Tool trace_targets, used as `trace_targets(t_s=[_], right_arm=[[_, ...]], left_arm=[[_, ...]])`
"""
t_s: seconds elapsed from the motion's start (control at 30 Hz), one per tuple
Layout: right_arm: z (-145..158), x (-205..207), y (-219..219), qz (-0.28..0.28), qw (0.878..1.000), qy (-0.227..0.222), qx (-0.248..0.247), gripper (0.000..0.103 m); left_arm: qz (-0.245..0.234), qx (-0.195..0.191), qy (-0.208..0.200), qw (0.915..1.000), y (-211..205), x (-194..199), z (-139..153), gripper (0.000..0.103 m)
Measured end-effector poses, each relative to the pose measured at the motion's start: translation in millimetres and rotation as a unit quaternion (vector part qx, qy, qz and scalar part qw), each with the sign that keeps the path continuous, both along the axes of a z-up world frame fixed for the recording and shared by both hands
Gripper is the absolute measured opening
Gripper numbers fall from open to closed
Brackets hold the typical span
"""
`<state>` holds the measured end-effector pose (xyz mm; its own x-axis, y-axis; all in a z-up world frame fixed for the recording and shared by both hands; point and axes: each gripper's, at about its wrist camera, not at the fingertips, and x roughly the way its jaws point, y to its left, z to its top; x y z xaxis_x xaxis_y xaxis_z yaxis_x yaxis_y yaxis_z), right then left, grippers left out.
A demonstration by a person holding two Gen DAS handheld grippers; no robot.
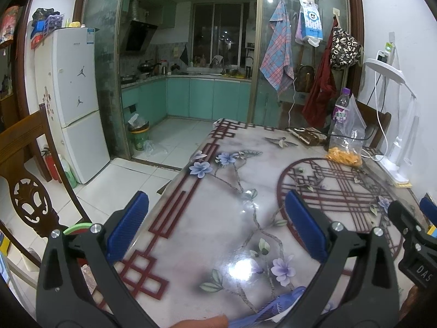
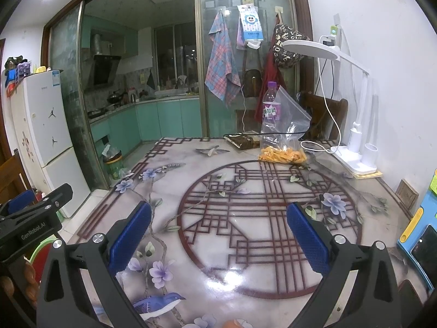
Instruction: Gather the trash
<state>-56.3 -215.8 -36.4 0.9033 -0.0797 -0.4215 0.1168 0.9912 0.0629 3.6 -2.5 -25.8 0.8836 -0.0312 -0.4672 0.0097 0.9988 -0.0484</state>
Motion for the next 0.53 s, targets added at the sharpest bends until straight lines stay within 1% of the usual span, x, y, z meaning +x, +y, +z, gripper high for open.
trace_targets(t_s=[0.17,0.27,0.37,0.53], right_arm=[[-5,-2,-3,0.0,1.0,0.005,-0.001,0.096],[-8,-2,-6,0.001,1.0,0.009,0.001,0.096],[-9,-1,-10,0.0,1.0,0.013,0.0,0.096],[-10,4,-18,0.0,1.0,0.027,0.006,0.096]], left_arm=[[0.001,-0.004,-0.001,1.0,1,-2,-2,0.098],[-0.007,0.006,-0.003,1.0,-2,-4,-4,0.098],[-0.015,0.01,0.008,0.9998,-5,-2,-6,0.098],[-0.012,0.002,0.022,0.9997,-4,1,-11,0.098]])
